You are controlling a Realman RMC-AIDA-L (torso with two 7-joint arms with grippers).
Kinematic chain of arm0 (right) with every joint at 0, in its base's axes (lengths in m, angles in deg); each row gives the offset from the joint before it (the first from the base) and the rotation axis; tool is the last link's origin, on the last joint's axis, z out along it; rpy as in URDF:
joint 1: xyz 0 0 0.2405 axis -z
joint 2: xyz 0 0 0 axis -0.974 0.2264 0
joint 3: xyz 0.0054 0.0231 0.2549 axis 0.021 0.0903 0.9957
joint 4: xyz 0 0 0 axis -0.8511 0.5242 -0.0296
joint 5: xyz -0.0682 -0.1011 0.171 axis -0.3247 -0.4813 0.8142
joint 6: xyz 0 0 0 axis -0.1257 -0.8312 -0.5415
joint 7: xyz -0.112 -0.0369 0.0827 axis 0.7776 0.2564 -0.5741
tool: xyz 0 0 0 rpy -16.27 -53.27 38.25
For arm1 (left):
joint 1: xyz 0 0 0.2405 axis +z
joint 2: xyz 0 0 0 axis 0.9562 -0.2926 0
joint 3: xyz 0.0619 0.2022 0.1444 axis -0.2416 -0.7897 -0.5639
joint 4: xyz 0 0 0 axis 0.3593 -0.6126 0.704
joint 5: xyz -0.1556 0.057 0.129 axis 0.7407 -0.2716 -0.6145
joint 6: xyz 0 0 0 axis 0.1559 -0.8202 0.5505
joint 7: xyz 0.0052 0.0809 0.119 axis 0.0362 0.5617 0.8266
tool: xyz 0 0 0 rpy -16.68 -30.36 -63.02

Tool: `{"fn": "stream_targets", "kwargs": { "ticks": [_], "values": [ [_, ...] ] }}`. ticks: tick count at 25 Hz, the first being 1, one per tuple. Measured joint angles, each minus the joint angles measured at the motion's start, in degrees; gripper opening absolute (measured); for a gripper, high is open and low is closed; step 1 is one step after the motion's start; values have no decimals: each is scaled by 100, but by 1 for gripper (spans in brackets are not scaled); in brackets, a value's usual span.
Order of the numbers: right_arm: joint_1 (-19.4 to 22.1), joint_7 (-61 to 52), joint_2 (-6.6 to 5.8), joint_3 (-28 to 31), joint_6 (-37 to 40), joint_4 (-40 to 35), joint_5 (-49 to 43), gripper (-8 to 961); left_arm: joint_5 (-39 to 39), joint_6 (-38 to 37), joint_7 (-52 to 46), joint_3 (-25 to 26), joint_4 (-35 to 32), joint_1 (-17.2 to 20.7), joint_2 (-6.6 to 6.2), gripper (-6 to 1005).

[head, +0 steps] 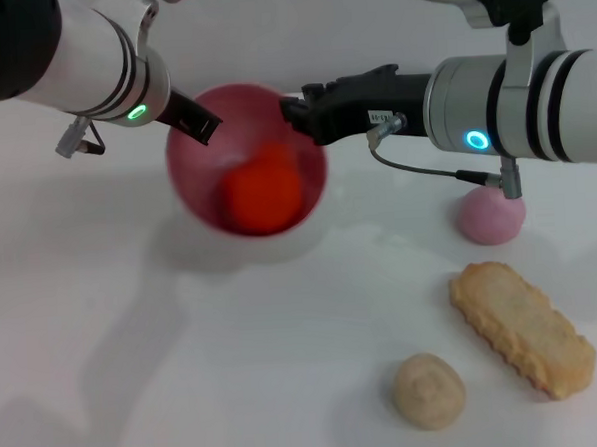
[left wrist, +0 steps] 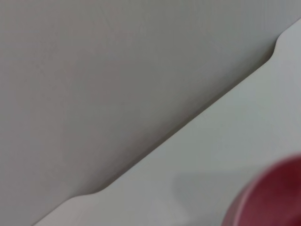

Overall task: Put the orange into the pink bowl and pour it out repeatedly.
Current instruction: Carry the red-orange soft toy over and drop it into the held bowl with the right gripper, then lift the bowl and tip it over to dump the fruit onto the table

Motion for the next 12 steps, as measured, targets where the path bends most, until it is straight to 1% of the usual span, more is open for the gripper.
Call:
{"fn": "stream_targets", "kwargs": {
  "ticks": [1,3,6,7,10,11,12],
  "values": [
    [-11,8,-2,-3,42,50,-2,103,3,-9,1,0,-5,-6,0,46],
    [-6,64,-5,-11,176,87,-50,167,2,-25,7,0,-5,-11,-1,46],
    [159,224,3,-50,552,-34,-386,263,7,-129,11,-72,-7,-16,0,46],
    [285,255,9,-50,750,-123,-594,295,7,-189,26,-125,-14,-16,0,46],
    [798,116,33,219,1285,-582,-1095,479,6,-295,123,-262,-55,-20,2,46],
    [1214,-209,43,653,1433,-983,-1228,541,8,-318,153,-324,-80,-27,5,45],
    [1214,-209,43,653,1433,-983,-1228,554,6,-380,162,-438,-123,-36,9,45]
  ]
}}
